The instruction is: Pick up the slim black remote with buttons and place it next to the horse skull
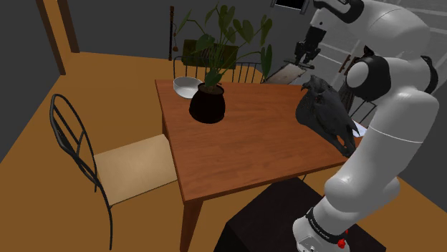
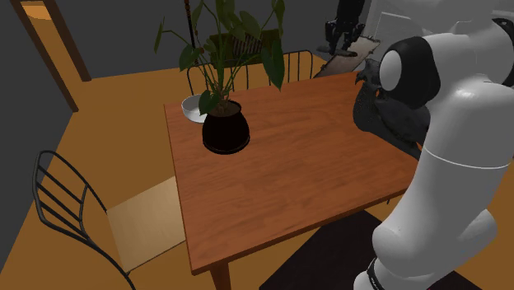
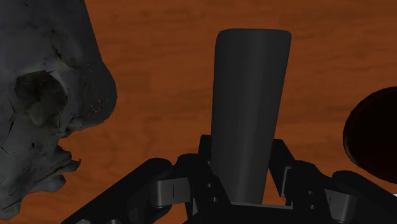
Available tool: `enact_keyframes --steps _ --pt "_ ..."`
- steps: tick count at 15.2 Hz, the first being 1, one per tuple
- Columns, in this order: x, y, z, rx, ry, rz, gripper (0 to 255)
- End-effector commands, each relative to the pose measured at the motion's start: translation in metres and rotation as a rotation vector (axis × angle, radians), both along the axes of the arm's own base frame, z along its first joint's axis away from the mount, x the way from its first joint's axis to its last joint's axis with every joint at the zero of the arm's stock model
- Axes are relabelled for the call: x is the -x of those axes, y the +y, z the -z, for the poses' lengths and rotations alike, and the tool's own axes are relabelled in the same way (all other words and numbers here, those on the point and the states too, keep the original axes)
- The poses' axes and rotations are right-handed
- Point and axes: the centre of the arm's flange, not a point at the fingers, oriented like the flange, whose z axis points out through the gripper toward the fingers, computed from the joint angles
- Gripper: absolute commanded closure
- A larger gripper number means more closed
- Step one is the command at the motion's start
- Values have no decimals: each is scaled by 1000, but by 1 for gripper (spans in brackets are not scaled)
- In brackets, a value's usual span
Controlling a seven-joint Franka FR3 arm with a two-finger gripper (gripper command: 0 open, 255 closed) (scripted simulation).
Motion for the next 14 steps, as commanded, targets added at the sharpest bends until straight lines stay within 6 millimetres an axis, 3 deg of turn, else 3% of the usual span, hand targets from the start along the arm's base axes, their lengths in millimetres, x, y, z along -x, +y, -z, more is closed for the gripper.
enact_keyframes --steps 1,14 --pt "13 -35 1 0 0 -2 255" --pt "13 -35 70 0 0 -2 255"
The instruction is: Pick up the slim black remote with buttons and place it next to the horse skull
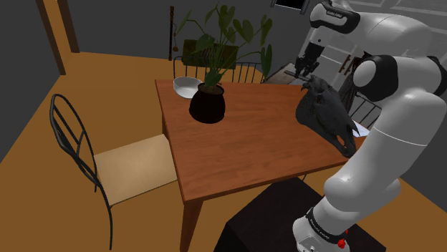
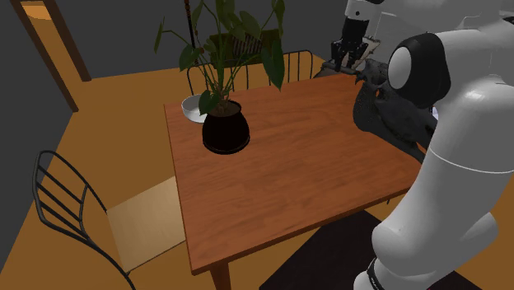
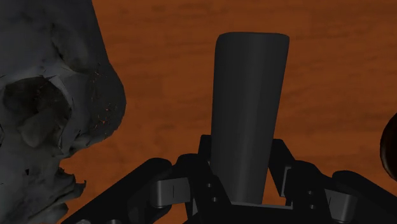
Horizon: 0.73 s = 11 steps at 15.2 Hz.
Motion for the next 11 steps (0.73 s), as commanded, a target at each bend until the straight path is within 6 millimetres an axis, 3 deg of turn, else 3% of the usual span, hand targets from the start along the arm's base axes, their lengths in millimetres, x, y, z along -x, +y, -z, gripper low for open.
enact_keyframes --steps 1,11 --pt "0 1 11 0 -1 0 255" --pt "0 1 64 0 -1 0 255"
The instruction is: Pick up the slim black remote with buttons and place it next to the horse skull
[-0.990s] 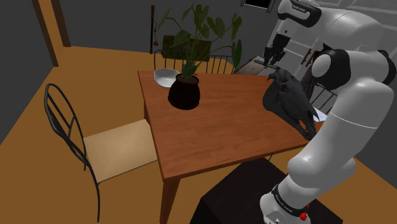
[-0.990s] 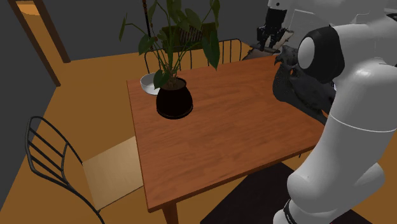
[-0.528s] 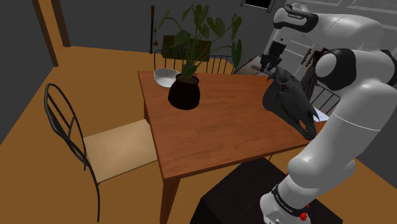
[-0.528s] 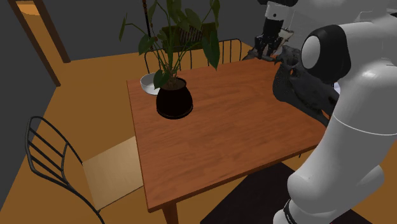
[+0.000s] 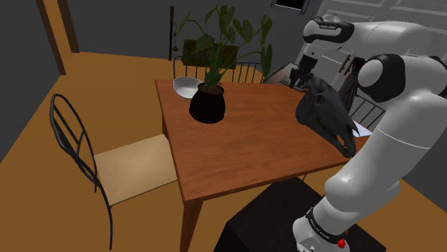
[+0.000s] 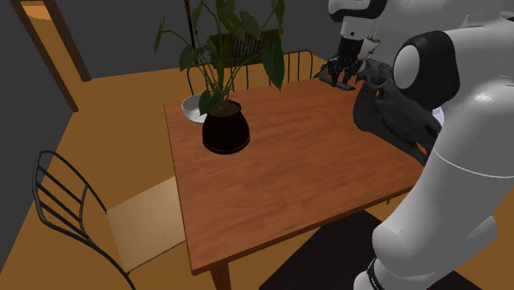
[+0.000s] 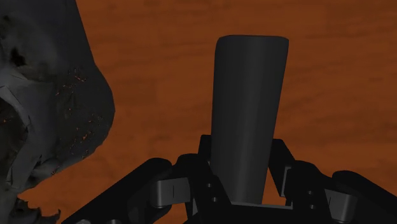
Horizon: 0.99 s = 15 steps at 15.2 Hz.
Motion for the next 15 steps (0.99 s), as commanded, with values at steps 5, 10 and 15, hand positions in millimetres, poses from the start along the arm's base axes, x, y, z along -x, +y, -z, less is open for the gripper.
enact_keyframes --steps 5,10,15 --pt "1 -1 32 0 -1 0 255" --pt "1 -1 58 0 -1 0 255" --pt "1 -1 85 0 -1 0 255"
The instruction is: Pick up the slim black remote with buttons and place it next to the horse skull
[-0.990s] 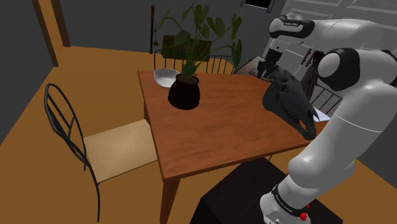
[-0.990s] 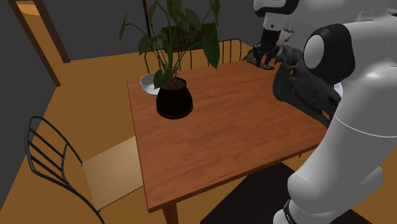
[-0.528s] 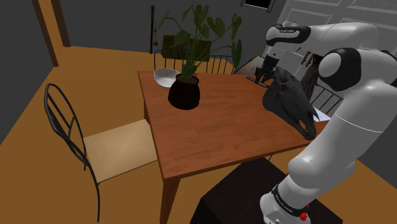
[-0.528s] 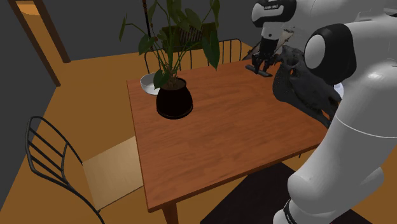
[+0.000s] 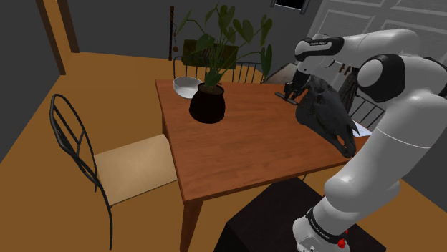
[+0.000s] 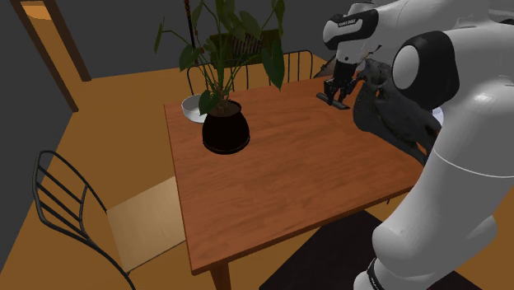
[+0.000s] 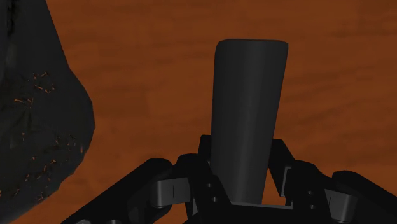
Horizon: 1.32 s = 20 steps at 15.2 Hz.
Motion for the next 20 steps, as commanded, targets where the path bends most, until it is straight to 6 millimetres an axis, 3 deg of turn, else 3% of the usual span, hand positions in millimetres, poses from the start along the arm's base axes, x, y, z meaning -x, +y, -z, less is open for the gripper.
enact_keyframes --steps 1,20 --pt "0 0 11 0 -1 0 255" --pt "0 0 111 0 -1 0 255"
